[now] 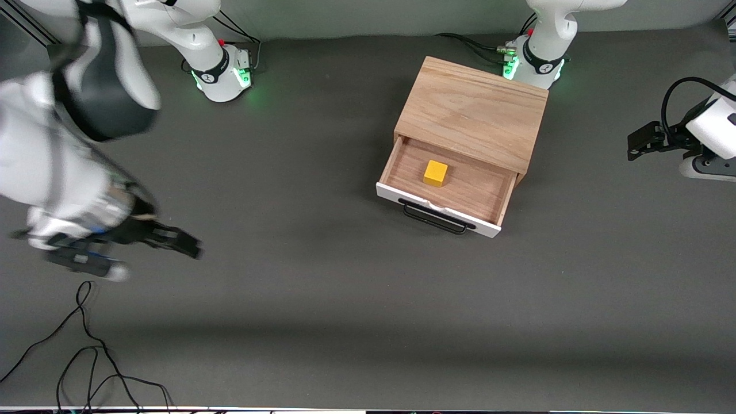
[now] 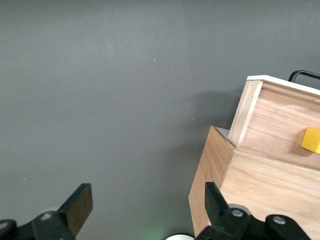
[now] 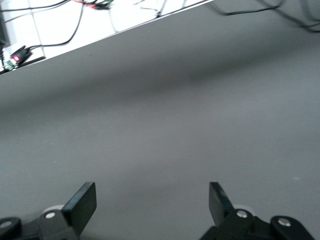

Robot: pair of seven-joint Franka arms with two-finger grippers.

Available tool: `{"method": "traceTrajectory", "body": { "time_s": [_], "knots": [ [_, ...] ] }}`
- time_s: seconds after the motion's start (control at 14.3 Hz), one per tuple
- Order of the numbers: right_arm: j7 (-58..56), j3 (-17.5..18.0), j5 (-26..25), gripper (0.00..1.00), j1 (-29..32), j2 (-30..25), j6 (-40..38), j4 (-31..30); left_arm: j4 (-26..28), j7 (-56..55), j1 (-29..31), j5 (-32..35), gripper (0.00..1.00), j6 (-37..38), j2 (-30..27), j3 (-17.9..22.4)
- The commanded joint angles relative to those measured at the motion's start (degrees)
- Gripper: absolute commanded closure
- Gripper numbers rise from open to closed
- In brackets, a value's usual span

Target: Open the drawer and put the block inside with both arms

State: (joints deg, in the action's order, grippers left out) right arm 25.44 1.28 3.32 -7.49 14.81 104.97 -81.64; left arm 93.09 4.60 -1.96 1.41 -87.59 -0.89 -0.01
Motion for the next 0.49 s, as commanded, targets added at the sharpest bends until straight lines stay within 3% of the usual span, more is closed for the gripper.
{"method": "traceTrajectory", "body": {
  "time_s": [0.0, 0.21, 0.42],
  "knots": [
    [-7.3, 0.8, 0.9, 0.00, 4.5, -12.0, 0.8, -14.4, -0.3, -1.3, -0.8, -1.0, 0.00, 1.3, -1.0, 0.8],
    [-12.4, 1.4, 0.3, 0.00, 8.2, -20.7, 2.0, -25.0, -0.3, -1.3, -1.0, -0.8, 0.00, 1.3, -1.0, 0.8],
    [-18.5, 1.4, 0.3, 0.00, 9.7, -21.9, 0.9, -25.2, -0.4, -1.3, -1.1, -0.9, 0.00, 1.4, -0.9, 0.8]
  ]
}}
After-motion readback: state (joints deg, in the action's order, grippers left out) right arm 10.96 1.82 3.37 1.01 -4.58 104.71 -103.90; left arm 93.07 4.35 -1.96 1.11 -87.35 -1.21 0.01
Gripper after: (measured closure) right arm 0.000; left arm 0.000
